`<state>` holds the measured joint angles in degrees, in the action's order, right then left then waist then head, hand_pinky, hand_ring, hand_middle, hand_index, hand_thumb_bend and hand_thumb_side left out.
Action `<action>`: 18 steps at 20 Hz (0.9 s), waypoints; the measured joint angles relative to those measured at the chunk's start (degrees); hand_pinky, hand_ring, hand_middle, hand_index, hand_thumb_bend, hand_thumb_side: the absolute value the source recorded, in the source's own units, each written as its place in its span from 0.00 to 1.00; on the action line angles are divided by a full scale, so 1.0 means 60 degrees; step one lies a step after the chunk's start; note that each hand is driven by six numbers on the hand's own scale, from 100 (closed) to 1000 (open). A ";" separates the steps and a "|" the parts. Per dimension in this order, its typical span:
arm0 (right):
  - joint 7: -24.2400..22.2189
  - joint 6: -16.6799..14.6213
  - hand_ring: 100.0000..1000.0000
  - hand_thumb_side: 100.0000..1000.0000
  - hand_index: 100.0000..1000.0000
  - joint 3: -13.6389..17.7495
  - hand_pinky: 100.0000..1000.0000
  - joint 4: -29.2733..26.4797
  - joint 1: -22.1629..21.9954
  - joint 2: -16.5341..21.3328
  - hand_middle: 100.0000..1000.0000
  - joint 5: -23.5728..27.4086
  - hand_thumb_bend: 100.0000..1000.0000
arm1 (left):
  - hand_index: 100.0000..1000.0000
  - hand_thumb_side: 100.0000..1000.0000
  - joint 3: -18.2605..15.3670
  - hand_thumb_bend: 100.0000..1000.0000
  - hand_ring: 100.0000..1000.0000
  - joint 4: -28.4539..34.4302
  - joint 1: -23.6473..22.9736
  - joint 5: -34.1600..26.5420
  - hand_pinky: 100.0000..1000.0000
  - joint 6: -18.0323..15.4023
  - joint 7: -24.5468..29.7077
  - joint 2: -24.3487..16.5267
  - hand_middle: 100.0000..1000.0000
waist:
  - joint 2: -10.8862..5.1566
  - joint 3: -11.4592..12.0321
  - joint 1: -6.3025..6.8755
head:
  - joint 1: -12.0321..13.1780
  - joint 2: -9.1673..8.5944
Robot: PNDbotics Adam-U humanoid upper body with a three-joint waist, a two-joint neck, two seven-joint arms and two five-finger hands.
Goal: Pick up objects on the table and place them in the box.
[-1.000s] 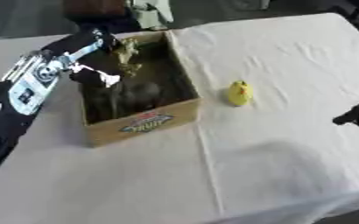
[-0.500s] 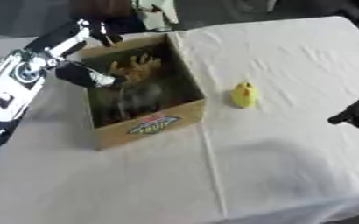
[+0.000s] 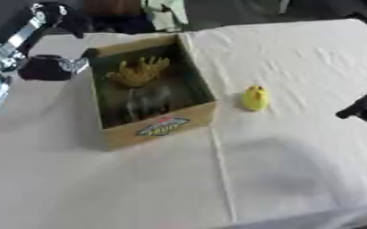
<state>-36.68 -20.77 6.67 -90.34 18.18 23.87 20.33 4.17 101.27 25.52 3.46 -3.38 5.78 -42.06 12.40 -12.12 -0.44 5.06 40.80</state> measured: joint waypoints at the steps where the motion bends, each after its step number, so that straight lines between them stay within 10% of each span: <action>1: 0.0000 -0.0154 0.60 0.35 0.69 -0.0007 0.69 0.0045 0.0092 0.0185 0.51 0.0036 0.00 | 0.72 0.03 -0.0104 0.16 0.56 0.0277 -0.0228 -0.0201 0.74 0.0058 -0.0154 -0.0009 0.56 | 0.0000 0.0078 -0.0010 | -0.0024 0.0000; 18: 0.0573 -0.2044 0.67 0.00 0.75 -0.0904 0.70 0.2082 0.1891 0.2223 0.58 -0.0679 0.00 | 0.71 0.14 -0.0920 0.06 0.52 0.2023 -0.2432 -0.1212 0.71 0.0613 -0.1270 0.1346 0.52 | 0.0059 0.1168 -0.0081 | -0.0350 -0.0010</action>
<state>-33.25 -33.03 1.24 -77.85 29.53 37.21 16.26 -1.36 113.40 10.92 -3.81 0.30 -1.84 -33.99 12.75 -5.11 -0.93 2.96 40.74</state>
